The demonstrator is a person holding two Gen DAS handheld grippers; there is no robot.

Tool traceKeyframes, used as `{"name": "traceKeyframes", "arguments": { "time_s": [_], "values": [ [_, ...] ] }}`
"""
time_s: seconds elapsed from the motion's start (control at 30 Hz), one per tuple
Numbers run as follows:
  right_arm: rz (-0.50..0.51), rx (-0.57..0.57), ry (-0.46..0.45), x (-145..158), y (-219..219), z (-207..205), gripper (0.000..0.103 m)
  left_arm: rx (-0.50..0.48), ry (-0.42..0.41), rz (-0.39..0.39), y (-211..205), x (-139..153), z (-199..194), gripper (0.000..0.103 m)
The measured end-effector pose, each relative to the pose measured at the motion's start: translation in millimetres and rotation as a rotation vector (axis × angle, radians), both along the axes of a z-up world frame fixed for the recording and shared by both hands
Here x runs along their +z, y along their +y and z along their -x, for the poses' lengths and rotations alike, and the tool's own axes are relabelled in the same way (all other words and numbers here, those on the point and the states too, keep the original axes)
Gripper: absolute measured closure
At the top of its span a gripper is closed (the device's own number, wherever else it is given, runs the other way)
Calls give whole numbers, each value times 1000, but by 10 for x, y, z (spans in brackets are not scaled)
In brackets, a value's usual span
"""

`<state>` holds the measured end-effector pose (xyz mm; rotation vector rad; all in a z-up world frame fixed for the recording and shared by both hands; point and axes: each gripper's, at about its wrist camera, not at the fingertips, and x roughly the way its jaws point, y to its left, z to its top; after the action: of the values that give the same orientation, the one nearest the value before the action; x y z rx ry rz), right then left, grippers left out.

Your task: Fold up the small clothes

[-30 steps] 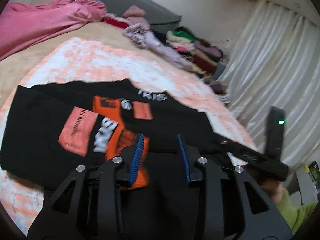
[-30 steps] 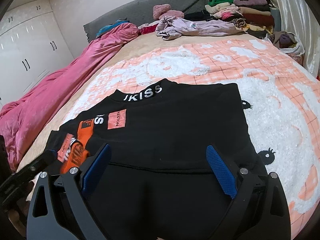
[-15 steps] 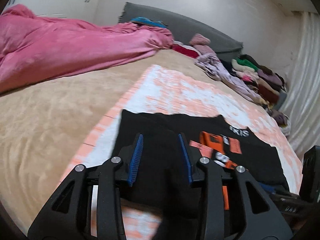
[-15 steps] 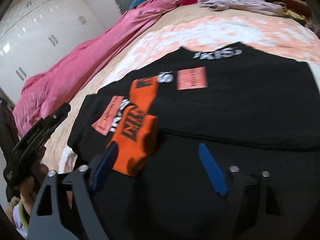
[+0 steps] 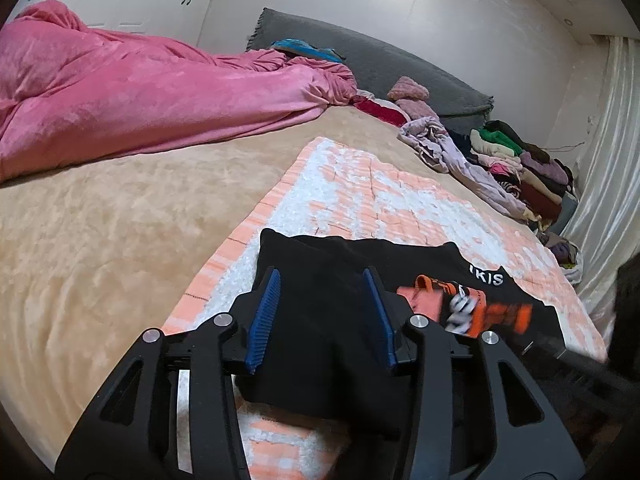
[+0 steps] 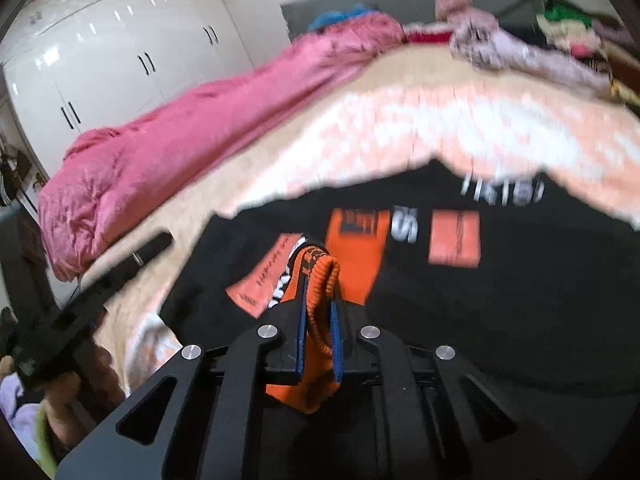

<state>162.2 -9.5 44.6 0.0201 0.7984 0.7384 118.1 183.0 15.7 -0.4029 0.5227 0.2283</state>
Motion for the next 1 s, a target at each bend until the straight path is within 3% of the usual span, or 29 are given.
{"name": "traceKeyframes", "arguments": {
  "time_s": [0.2, 0.37, 0.63, 0.73, 0.87, 1.0],
  "values": [
    [-28, -53, -98, 458, -284, -132, 94, -28, -8, -28, -63, 20, -4, 68],
    [15, -181, -154, 640, -857, -299, 94, -57, -14, -58, -140, 38, -14, 68],
    [88, -321, -88, 378, -1509, -505, 96, -152, 19, -93, -351, -7, -119, 64],
    [97, -351, -77, 259, -1593, -503, 96, -185, 34, -130, -494, 7, -180, 64],
    [105, -383, -82, 203, -1687, -471, 100, -227, 62, -119, -636, 37, -306, 64],
    [85, -404, -63, 178, -1812, -473, 99, -259, 135, -153, -874, 54, -543, 62]
  ]
}}
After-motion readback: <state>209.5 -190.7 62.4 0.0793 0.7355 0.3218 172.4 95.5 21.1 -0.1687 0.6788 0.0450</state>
